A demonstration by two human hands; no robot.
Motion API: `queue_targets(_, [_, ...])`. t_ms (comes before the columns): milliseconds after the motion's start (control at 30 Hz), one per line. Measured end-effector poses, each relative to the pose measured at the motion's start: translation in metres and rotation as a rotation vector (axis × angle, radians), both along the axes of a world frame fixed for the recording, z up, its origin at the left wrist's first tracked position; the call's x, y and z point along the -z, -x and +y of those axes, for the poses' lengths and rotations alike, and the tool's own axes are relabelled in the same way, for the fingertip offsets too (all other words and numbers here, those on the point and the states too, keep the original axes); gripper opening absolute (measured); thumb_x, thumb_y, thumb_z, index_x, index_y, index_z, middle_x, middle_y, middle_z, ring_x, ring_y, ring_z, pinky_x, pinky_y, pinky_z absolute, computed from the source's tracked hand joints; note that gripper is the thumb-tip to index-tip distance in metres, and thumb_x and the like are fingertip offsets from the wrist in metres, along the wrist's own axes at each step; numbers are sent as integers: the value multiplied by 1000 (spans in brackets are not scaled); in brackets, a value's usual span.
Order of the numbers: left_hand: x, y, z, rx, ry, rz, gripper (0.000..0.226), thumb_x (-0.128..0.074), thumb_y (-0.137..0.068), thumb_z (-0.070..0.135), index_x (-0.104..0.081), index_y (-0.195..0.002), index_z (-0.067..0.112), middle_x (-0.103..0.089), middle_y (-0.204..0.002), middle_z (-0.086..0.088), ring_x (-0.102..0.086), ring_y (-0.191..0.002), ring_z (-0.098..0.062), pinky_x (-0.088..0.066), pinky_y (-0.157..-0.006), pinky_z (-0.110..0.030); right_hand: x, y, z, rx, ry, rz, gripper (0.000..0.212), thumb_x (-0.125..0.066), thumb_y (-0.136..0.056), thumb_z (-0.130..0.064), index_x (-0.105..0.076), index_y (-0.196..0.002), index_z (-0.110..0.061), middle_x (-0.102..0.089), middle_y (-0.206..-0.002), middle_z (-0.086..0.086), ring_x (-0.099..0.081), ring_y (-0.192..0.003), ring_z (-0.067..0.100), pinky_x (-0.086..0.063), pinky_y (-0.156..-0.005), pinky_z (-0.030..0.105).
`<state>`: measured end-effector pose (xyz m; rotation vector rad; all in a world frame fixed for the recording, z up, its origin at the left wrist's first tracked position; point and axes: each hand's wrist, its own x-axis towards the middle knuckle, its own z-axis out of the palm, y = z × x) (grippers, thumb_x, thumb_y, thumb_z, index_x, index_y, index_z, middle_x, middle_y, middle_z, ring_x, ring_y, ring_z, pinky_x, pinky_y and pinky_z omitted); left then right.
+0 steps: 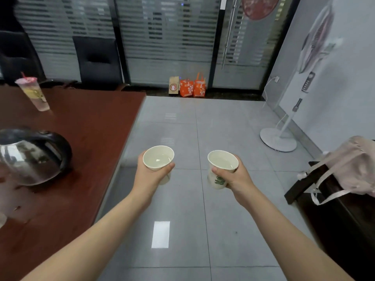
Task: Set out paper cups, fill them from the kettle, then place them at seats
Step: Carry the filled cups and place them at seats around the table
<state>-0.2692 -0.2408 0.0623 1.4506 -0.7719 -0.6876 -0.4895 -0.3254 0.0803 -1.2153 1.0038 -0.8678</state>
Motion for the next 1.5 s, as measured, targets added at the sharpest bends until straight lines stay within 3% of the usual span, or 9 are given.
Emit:
queue_targets(67, [-6, -7, -29, -9, 2, 7, 70, -87, -62, 23, -48, -120, 13, -59, -104, 1, -57, -86, -8, -45, -67, -30, -3, -10, -30, 5, 9, 5, 59, -79, -54, -26, -52, -107, -33, -64, -104, -8, -61, -98, 15, -50, -85, 40])
queue_targets(267, [-14, -36, -111, 42, -1, 22, 85, -82, -50, 40, -48, -123, 14, -61, -106, -2, -57, -88, -14, -41, -57, -24, -10, -36, -119, 6, 38, 5, 60, -79, -54, -27, -52, -107, -34, -64, -104, -8, -61, -100, 15, -49, -87, 41])
queue_targets(400, [-13, -54, -169, 32, 12, 5, 92, -83, -47, 43, -48, -125, 10, -61, -110, -4, -58, -92, -12, -46, -68, -25, -8, -53, -181, -10, 34, 6, 57, -78, -54, -27, -52, -104, -33, -64, -103, -9, -61, -98, 14, -49, -88, 41])
queue_targets(533, [-7, -68, -239, -25, 15, 21, 71, -85, -64, 19, -44, -122, 13, -58, -109, 0, -57, -90, -5, -45, -70, -19, 2, -69, -262, -47, 35, 2, 58, -78, -54, -27, -52, -105, -33, -63, -103, -8, -61, -97, 14, -50, -88, 42])
queue_targets(767, [-9, -98, -361, -140, 33, 76, 93, -80, -45, 48, -45, -124, 13, -60, -107, -4, -57, -91, -14, -44, -66, -26, 9, -103, -412, -163, 26, 6, 61, -79, -53, -25, -52, -107, -33, -64, -104, -8, -61, -95, 12, -50, -85, 40])
queue_targets(933, [-17, -122, -439, -198, 32, 112, 77, -80, -44, 46, -47, -112, 28, -59, -108, 4, -58, -96, -10, -49, -82, -39, 3, -137, -499, -228, 11, 4, 58, -79, -53, -24, -52, -104, -33, -64, -100, -8, -61, -92, 11, -48, -79, 33])
queue_targets(1200, [-18, -175, -544, -199, 38, 106, 59, -81, -52, 35, -50, -101, 33, -59, -97, 9, -57, -89, -7, -47, -77, -35, 5, -218, -610, -302, 14, 21, 59, -80, -53, -27, -52, -105, -34, -63, -105, -7, -60, -98, 13, -49, -84, 36])
queue_targets(1300, [-13, -207, -588, -216, 29, 106, 74, -82, -48, 41, -50, -113, 27, -60, -103, 7, -58, -93, -8, -49, -77, -35, 4, -256, -655, -338, 18, 20, 59, -79, -53, -27, -52, -104, -34, -63, -103, -8, -60, -96, 12, -48, -79, 33])
queue_targets(1500, [-19, -289, -689, -268, 52, 138, 55, -78, -58, 30, -49, -103, 35, -59, -101, 10, -57, -92, -6, -50, -78, -39, -9, -343, -765, -396, 16, 15, 58, -82, -56, -22, -52, -105, -32, -63, -104, -5, -60, -99, 16, -49, -85, 40])
